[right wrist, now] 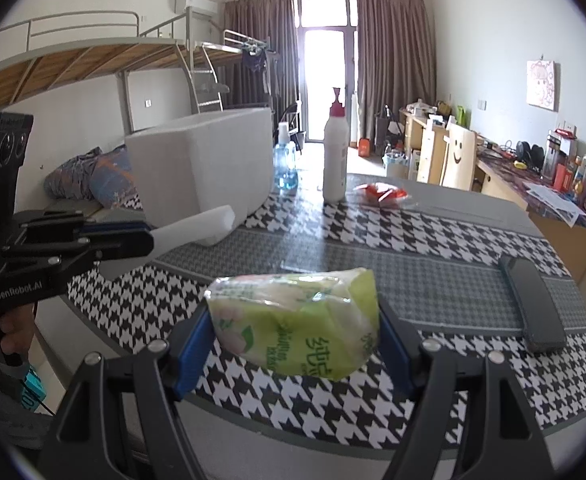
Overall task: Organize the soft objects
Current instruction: 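Lift the foam tube and tissue pack and carry both toward the foam box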
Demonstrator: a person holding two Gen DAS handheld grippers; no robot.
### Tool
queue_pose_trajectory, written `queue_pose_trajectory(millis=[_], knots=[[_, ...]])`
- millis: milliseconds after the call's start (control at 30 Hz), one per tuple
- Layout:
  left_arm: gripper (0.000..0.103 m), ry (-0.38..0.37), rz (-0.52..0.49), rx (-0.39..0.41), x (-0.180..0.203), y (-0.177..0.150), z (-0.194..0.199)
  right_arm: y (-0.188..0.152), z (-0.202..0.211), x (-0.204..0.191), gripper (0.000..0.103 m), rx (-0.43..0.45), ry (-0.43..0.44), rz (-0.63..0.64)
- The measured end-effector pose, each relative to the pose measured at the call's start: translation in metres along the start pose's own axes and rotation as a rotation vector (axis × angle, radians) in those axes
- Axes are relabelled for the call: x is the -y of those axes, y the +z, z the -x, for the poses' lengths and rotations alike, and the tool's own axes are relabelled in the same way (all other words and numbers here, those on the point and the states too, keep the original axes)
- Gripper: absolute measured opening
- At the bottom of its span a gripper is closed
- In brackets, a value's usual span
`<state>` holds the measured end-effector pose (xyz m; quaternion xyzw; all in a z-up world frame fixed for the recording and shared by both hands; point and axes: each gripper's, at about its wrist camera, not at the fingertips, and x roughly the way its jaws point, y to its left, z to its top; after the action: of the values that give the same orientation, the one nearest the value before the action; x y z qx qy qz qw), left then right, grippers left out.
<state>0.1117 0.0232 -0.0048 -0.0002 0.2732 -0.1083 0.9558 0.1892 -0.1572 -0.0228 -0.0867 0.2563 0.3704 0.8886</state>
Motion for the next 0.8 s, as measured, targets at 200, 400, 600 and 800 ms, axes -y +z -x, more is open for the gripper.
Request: queue_pose_trajectory(millis=[200,400,600,800], knots=[[0.011,0.005,0.004,0.017,-0.002,0.010,0.001,0.011,-0.002,0.004,0.078,0.018,0.008,-0.017],[0.011,0.029,-0.002,0.035,-0.006,0.023,-0.002,0.024,0.001,0.006,0.078,0.053,0.020,-0.047],[0.011,0.042,-0.004,0.057,-0.008,0.035,-0.002,0.035,0.002,0.007,0.078,0.078,0.020,-0.051],[0.011,0.050,-0.009,0.084,-0.009,0.043,0.002,0.044,0.004,0.011,0.078,0.093,0.013,-0.066]])
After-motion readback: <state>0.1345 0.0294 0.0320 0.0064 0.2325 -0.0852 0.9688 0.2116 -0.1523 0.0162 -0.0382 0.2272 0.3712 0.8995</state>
